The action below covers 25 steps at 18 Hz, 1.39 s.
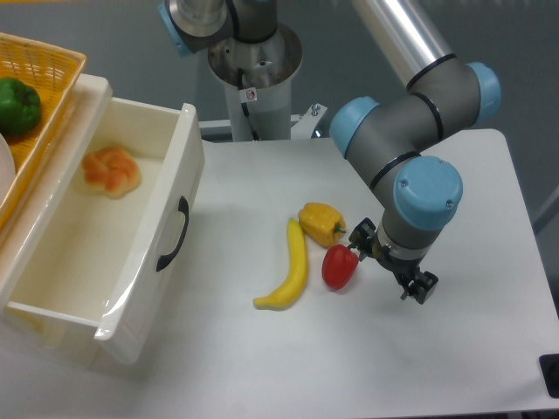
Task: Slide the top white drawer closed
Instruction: 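Lift the gripper up from beside the red pepper, then move the gripper toward the open white drawer's front handle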
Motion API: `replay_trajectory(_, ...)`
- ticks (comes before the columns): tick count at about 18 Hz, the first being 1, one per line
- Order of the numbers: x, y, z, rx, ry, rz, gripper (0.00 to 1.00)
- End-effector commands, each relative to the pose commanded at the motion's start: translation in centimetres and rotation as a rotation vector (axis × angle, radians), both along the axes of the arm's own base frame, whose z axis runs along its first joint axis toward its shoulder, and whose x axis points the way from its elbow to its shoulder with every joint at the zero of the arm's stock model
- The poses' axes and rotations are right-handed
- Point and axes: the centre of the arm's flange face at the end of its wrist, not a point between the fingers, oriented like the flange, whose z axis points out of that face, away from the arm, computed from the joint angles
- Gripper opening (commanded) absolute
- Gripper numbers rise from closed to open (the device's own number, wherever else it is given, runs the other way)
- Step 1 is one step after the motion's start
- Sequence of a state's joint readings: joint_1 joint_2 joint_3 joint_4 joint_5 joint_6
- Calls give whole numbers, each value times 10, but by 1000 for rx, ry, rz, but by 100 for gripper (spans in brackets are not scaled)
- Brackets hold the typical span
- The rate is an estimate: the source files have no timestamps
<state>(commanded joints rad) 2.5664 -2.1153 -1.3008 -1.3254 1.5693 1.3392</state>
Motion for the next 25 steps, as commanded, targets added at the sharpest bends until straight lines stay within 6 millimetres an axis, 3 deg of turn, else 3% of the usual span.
replay_trajectory(5, 4, 2, -2, 29, -25, 27, 100)
replay_trajectory(7, 9, 4, -7, 37, -10, 138, 100)
replay_trajectory(11, 24, 14, -15, 46, 6, 258, 100)
replay_trajectory(17, 51, 8, -14, 34, -12, 319, 100)
replay_trajectory(18, 54, 10, -14, 50, -25, 361, 93)
replay_trajectory(20, 57, 15, -18, 96, -66, 447, 64)
replay_trajectory(22, 61, 15, -18, 104, -85, 492, 44)
replay_trajectory(23, 65, 14, -19, 106, -97, 507, 37)
replay_trajectory(25, 80, 15, -15, 122, -124, 512, 34)
